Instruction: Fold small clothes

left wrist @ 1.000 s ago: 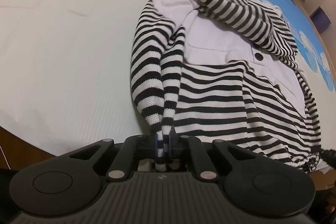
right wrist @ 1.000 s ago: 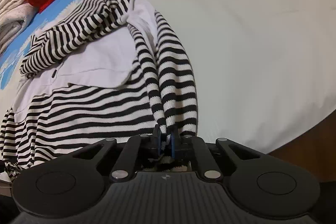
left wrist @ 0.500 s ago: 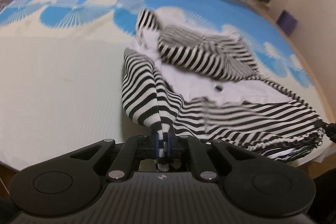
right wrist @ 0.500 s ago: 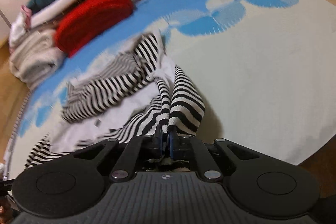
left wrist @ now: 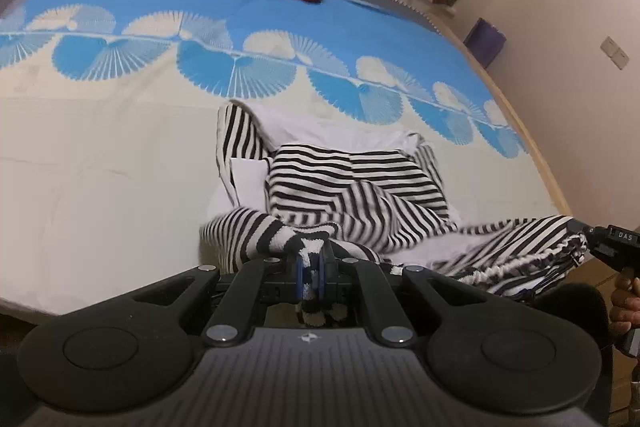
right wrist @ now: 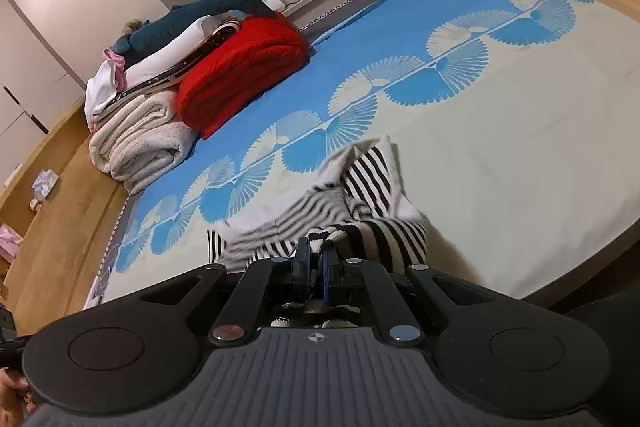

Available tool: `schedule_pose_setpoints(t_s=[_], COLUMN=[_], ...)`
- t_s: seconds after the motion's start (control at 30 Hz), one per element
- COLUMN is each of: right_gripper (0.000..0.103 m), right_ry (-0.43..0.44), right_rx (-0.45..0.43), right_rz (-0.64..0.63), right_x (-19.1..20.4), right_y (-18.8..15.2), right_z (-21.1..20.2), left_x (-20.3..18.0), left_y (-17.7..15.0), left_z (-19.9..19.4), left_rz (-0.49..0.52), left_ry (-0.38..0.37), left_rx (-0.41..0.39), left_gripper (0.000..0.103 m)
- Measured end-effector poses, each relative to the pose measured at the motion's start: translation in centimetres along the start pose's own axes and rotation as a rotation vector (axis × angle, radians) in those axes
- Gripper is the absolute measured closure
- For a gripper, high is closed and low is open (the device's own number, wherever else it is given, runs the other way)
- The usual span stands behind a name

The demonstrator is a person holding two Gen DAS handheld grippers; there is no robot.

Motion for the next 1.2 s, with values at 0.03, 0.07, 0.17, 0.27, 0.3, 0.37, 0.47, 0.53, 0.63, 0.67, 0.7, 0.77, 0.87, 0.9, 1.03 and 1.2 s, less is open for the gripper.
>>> schedule_pose_setpoints(t_s=[0.03,0.07,0.17,0.27,0.3,0.37,0.47,0.53,0.63,0.67,0.7,0.77,0.87,0.9,1.03,1.2], right_gripper=[0.098,0.098,0.098,0.098,0.096,0.091,0.086,0.086,0.084,0.081,0.075,0.067,0.059,0.059,0.055,0.054], right_ry=[-0.009,-0.022,-0.029,-0.053,-0.071,-0.093,-0.186,-0.188,-0.185,-0.179,-0.177,-0.181,-0.209,-0.22,-0.256,-0.289], right_rx=[0.008,0.018,0.071,0.134,0.157,0.186,0.118,0.096,0.032,0.029,0.033,0.052,0.081,0.095,0.079,0.05], right_rz=[-0.004,-0.002,-0.009,0.01,0.021,0.03,0.056,0.052,-0.023,-0.07,-0.121,-0.227,-0.363,-0.401,-0.552,-0.696], right_x=[0.1,0.1,0.2,-0.2,-0.3,-0.8,-2.1,-2.7,-2.4,-2.0,-1.7,-1.0,-0.4,-0.3,1.3,3.6], right_y=[0.7,1.3,4.4,7.4,8.1,9.3,9.8,9.9,9.6,9.3,9.0,8.1,6.3,5.7,4.5,3.8], right_z=[1.3,2.6,8.4,14.8,16.8,20.4,21.9,21.6,20.2,20.1,20.2,20.4,21.5,22.0,23.5,25.7], left_x=[0.7,1.5,4.8,8.7,10.1,13.0,16.0,16.6,16.1,15.5,14.8,13.5,12.2,11.7,10.6,9.8], left_y=[1.0,1.9,5.4,8.2,8.9,9.7,10.0,10.3,10.2,10.0,9.7,8.7,7.3,7.2,7.3,8.6], left_z=[1.2,2.4,7.3,12.4,13.7,15.1,13.8,11.9,11.0,11.4,11.7,12.7,14.1,14.6,16.5,19.7], left_rz=[-0.022,-0.045,-0.112,-0.207,-0.255,-0.346,-0.47,-0.487,-0.404,-0.333,-0.275,-0.145,-0.039,-0.009,0.056,0.103], left_ry=[0.004,0.0,0.014,-0.002,0.0,-0.024,-0.031,-0.048,-0.049,-0.032,-0.019,0.008,0.08,0.098,0.127,0.179], left_rx=[0.011,0.017,0.041,0.093,0.096,0.077,-0.015,-0.11,-0.103,-0.066,-0.036,0.019,0.067,0.071,0.065,0.089], left_gripper=[0.096,0.096,0.096,0.087,0.084,0.071,0.063,0.054,0.048,0.046,0.04,0.03,0.028,0.028,0.025,0.025])
Point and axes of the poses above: each gripper's, at about its wrist camera, not at the fingertips, and z roughly the way its jaws point, x to its left, y to its top, the point moved 1 cm from there along z, roughly the way its jaws point, and after that the axes turned 11 degrees about -y, right-handed, at the moved point
